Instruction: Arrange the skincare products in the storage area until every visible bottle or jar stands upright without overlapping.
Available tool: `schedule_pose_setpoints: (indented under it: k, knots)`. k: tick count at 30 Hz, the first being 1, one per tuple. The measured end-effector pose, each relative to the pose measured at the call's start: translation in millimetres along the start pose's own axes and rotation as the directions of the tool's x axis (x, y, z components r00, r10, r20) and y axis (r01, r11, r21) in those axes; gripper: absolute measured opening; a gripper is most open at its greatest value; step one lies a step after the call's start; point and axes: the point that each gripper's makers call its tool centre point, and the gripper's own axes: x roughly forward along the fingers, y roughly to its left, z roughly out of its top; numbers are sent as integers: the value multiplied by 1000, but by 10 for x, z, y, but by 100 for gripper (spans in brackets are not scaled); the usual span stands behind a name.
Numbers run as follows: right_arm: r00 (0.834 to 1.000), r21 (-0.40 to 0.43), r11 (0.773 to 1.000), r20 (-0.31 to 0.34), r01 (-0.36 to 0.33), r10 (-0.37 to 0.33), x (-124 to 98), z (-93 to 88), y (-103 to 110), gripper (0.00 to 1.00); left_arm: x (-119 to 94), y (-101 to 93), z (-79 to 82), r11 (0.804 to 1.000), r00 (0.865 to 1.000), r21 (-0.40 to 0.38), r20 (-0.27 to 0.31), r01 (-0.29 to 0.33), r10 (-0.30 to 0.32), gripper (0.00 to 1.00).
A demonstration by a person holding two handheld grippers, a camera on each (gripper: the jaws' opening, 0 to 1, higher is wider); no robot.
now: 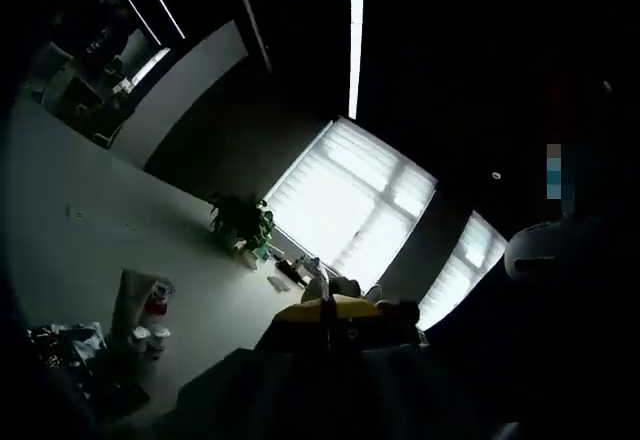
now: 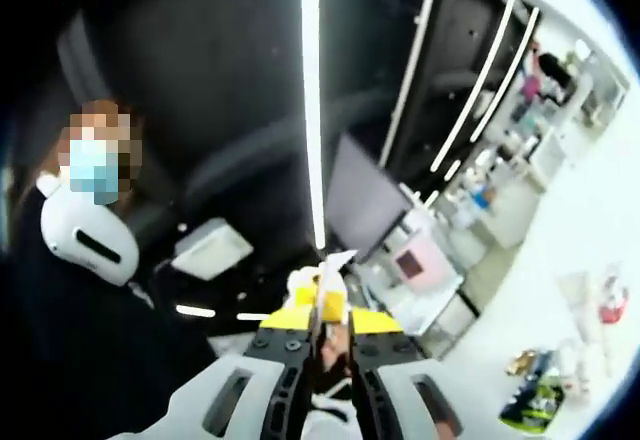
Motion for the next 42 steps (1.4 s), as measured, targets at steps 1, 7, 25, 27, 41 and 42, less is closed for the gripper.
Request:
schedule_pose_setpoints:
  k: [1,7,25,27,41,42]
  knots:
    - [1000,1,1000,-2,-1,1,13,9,2,5,-4,8,-26,1000,1000,-1,-17,-4,4,0]
    - [1000,-31,1000,-28,6,-6,17,51,-18,2,-2,32,-147,1000,996,-14,-85,-18,17,0]
    - [970,-362,911,-65,197,-235,-9,-74,-367,0,-78,426,-273,972,980,-130,-76,-195,186,0]
    - [969,-352,914,-69,200,-238,-6,-102,-391,0,-100,473,-295,968,976,-136,-75,-211,202,1]
    - [926,-413,867,-125,278,-357,-48,-251,-638,0,-227,735,-352,942,958,-182,-96,-282,269,0]
    - [917,-419,862,-146,283,-372,-67,-287,-667,0,-247,755,-387,941,957,-185,-113,-285,267,0]
